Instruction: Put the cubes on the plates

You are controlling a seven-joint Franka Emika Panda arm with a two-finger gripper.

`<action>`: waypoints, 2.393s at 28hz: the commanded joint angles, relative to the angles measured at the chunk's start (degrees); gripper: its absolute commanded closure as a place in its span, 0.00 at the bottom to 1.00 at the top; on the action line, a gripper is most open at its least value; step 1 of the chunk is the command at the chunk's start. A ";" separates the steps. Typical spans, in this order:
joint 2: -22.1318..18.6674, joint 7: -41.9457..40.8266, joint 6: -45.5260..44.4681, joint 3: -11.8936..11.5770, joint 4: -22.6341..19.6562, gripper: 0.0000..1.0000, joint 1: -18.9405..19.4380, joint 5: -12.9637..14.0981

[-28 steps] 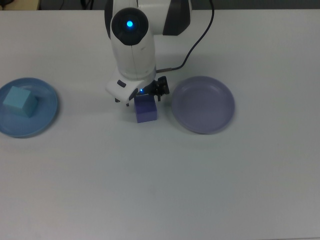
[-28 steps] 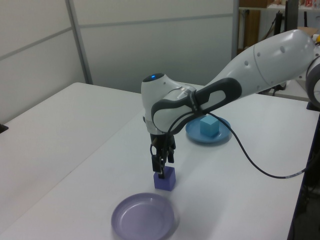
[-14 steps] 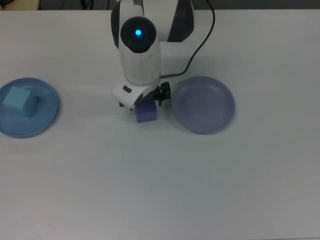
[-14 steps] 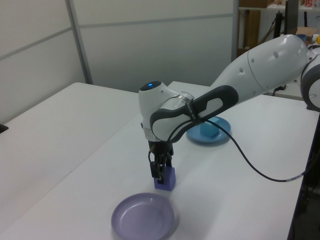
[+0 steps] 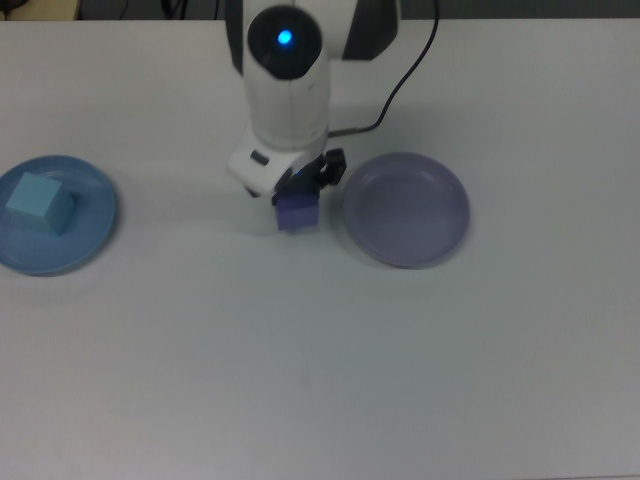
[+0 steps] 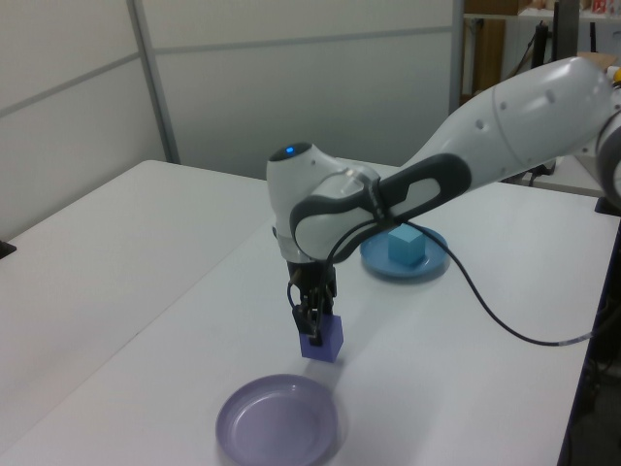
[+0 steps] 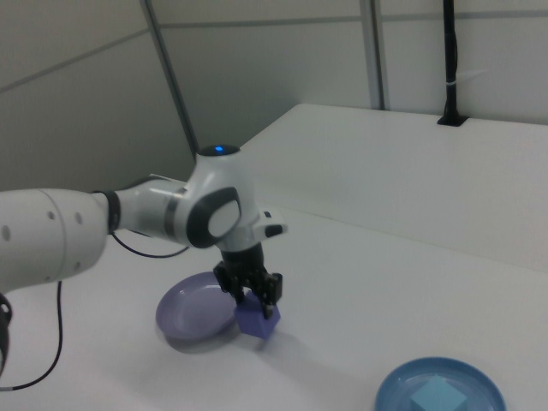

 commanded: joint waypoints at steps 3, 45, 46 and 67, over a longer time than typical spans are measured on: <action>-4.63 6.68 -3.14 2.70 -1.01 0.68 3.55 -0.25; -11.91 17.33 -3.92 4.11 0.31 0.00 2.86 -4.47; -12.70 16.10 -4.97 4.11 0.31 0.00 1.89 -3.77; -20.89 3.26 -14.92 -5.47 1.97 0.00 -4.62 3.80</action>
